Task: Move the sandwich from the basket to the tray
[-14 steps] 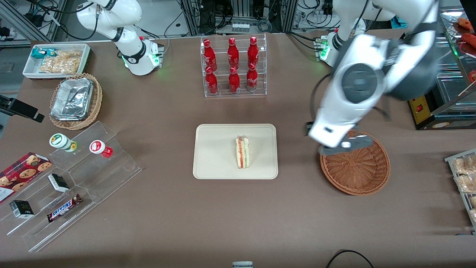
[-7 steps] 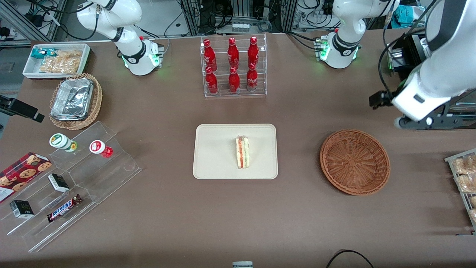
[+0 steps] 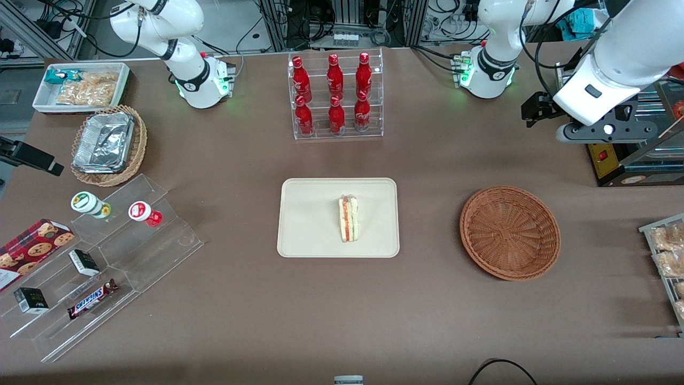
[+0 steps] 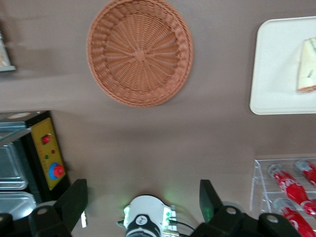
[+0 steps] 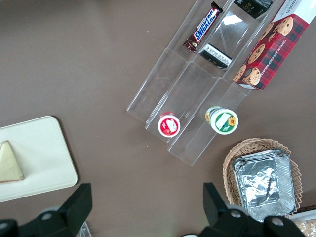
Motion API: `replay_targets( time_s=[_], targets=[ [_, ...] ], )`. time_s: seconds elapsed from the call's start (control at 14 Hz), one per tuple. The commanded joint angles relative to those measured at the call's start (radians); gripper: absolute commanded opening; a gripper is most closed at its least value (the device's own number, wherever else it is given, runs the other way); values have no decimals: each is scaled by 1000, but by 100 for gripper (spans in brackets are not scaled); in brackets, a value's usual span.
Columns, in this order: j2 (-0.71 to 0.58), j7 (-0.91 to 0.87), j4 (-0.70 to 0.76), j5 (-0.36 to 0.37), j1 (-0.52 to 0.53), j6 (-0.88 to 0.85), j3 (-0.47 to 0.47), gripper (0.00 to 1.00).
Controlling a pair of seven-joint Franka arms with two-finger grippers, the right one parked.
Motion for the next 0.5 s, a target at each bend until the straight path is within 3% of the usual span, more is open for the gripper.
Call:
replay_targets(
  time_s=[0.0,0.43],
  targets=[
    [-21,10,32,-23,11,-17,13,100],
    [-4,-4,69,-22,13,-47,13,100]
  ],
)
